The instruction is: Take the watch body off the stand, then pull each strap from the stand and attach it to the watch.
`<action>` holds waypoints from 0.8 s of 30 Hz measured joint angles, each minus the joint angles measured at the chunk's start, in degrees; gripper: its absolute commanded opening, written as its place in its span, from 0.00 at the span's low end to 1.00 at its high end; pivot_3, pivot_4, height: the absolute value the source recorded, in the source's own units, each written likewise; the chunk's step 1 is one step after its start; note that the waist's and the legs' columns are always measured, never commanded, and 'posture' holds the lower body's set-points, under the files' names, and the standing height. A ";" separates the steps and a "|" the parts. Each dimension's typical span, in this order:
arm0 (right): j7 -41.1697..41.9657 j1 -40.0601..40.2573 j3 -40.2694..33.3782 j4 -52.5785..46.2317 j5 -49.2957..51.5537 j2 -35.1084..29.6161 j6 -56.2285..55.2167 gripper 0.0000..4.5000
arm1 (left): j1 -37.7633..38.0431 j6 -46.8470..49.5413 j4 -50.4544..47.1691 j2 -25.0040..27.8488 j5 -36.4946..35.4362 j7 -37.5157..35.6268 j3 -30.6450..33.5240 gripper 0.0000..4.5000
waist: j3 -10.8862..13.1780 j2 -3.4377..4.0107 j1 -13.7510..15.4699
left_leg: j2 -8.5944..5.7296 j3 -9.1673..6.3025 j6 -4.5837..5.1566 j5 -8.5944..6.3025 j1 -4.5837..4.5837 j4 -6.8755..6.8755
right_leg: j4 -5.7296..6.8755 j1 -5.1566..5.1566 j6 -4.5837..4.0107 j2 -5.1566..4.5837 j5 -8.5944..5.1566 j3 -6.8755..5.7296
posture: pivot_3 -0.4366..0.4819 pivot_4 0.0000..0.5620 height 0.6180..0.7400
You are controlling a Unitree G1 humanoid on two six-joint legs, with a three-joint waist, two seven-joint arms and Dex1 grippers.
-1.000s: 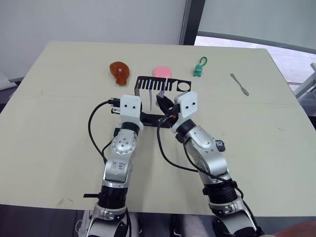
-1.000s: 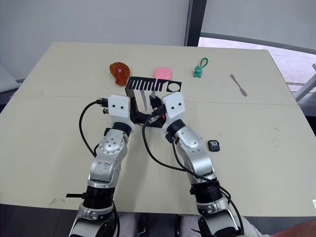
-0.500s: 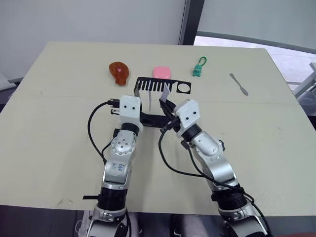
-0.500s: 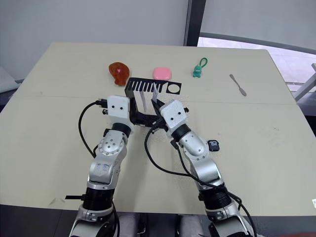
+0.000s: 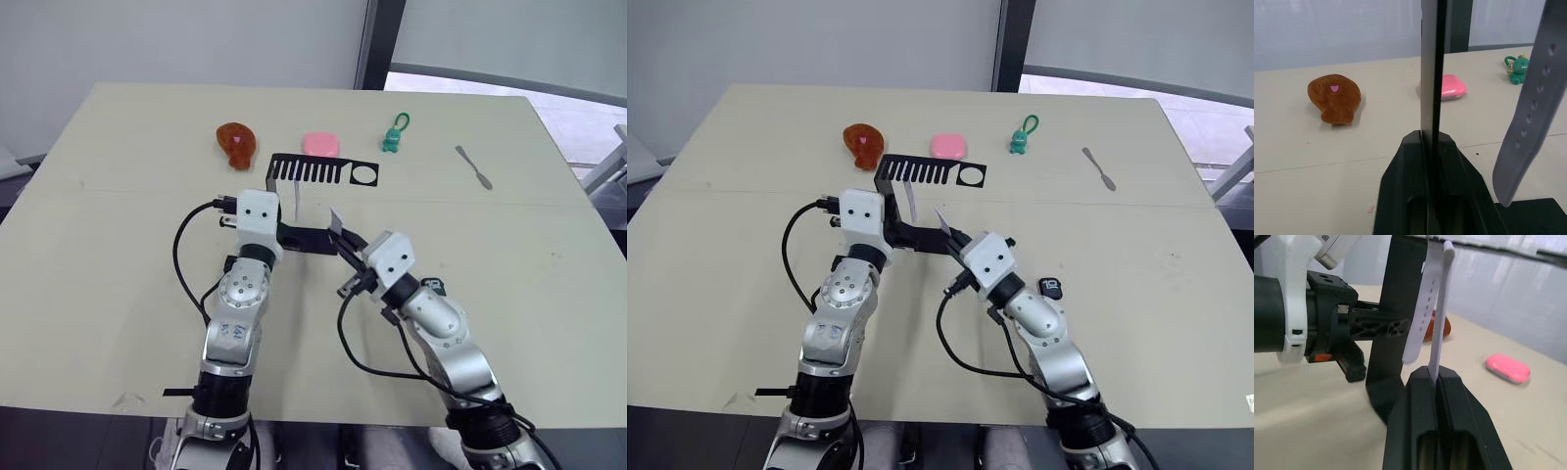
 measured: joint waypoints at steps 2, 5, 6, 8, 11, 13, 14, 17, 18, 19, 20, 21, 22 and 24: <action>0.39 0.22 -0.94 -0.01 0.92 -0.78 0.62 0.00 | 0.45 0.69 0.00 0.25 0.09 -0.45 -0.46 0.63 | 0.00 0.00 0.10 | 0.00 0.00 0.00 0.00 0.00 0.05 | -0.01 0.00 0.00 -0.01 0.00 0.01 | 0.48 0.27 1.00; 2.50 0.22 -1.69 -0.20 2.91 -2.59 0.77 0.00 | 0.73 1.43 -0.70 0.67 -0.02 -1.17 -0.46 0.93 | 0.00 0.00 0.10 | 0.00 -0.01 0.01 -0.02 0.00 0.06 | -0.02 0.00 0.00 -0.01 0.00 0.01 | 0.48 0.27 1.00; 3.23 0.22 -2.14 -0.20 3.72 -3.28 0.94 0.00 | 1.37 1.70 -1.47 0.83 -0.32 -1.74 -0.40 0.99 | 0.00 0.00 0.08 | 0.00 0.00 0.01 -0.02 0.00 0.05 | -0.02 0.00 0.00 -0.01 0.00 0.01 | 0.48 0.27 1.00; 5.55 0.20 -3.37 -0.34 6.42 -5.14 2.60 0.00 | 3.56 1.97 -3.52 2.50 -1.43 -4.23 -0.41 0.99 | 0.00 0.00 0.07 | 0.00 0.00 0.01 -0.02 0.00 0.05 | -0.01 0.00 0.00 -0.01 0.00 0.01 | 0.48 0.27 1.00; 9.18 0.62 -4.91 -1.37 10.15 -7.63 4.91 0.00 | 6.44 2.39 -5.64 5.25 -4.15 -8.67 0.28 0.99 | 0.00 0.00 0.08 | 0.02 -0.01 0.02 -0.02 0.00 0.09 | -0.03 0.00 0.00 -0.01 0.00 0.02 | 0.48 0.27 1.00; 11.03 1.01 -6.15 -1.49 12.18 -9.18 5.75 0.00 | 8.19 2.24 -7.43 7.79 -6.80 -12.57 0.99 0.99 | 0.00 0.00 0.06 | 0.03 -0.01 0.03 -0.03 0.00 0.09 | -0.03 0.01 0.00 -0.01 0.00 0.02 | 0.48 0.27 1.00; 12.12 1.20 -7.12 -1.48 13.51 -9.78 6.06 0.00 | 9.22 1.71 -8.31 9.93 -8.59 -15.61 1.72 0.99 | 0.00 0.00 0.08 | 0.03 0.00 0.03 -0.03 0.00 0.09 | -0.04 0.00 0.00 -0.02 0.00 0.02 | 0.48 0.27 1.00; 14.63 1.47 -9.45 -1.44 17.36 -11.32 7.98 0.00 | 12.96 -2.44 -10.85 18.49 -12.49 -25.50 2.51 0.99 | 0.00 0.01 -0.06 | 0.08 0.02 -0.03 -0.07 0.03 0.09 | -0.03 -0.01 -0.02 0.01 -0.01 0.03 | 0.48 0.27 1.00; 15.75 1.52 -9.88 -1.43 18.59 -12.29 8.71 0.00 | 13.78 -3.12 -11.18 20.46 -14.14 -28.04 3.59 0.99 | 0.00 0.01 -0.04 | 0.08 0.01 -0.03 -0.07 0.03 0.09 | -0.04 0.00 -0.02 0.01 -0.01 0.03 | 0.48 0.27 1.00; 16.84 1.48 -10.16 -1.43 19.88 -13.14 9.72 0.00 | 14.22 -3.14 -11.18 21.86 -16.09 -29.99 5.36 0.99 | 0.00 0.01 0.01 | 0.08 0.01 -0.02 -0.08 0.03 0.10 | -0.06 0.01 -0.02 0.00 -0.01 0.04 | 0.48 0.27 1.00; 18.31 1.46 -10.43 -1.42 21.74 -13.84 11.29 0.00 | 14.44 -2.68 -11.19 23.26 -19.63 -32.66 7.86 0.99 | 0.00 0.01 0.01 | 0.10 0.00 -0.01 -0.08 0.02 0.11 | -0.07 0.01 -0.02 0.00 -0.01 0.03 | 0.48 0.27 1.00; 20.03 1.44 -10.78 -1.42 24.08 -14.88 13.34 0.00 | 14.64 -2.08 -11.25 25.82 -23.93 -36.17 10.99 0.99 | 0.00 0.01 -0.02 | 0.11 0.00 0.00 -0.09 0.02 0.11 | -0.06 0.01 -0.03 0.01 -0.01 0.03 | 0.48 0.27 1.00; 20.80 1.43 -11.19 -1.41 25.25 -15.32 14.39 0.00 | 14.68 -1.89 -11.33 27.24 -25.90 -37.97 12.76 0.99 | 0.00 0.01 -0.02 | 0.11 0.00 0.00 -0.09 0.02 0.10 | -0.07 0.01 -0.03 0.00 -0.01 0.03 | 0.48 0.27 1.00; 22.54 0.70 -12.07 -1.36 28.34 -16.39 17.14 0.00 | 14.92 -1.33 -11.50 31.03 -30.89 -43.02 16.08 0.99 | 0.00 0.01 0.00 | 0.11 0.00 0.01 -0.11 0.03 0.11 | -0.07 0.03 -0.03 0.00 -0.01 0.03 | 0.48 0.27 1.00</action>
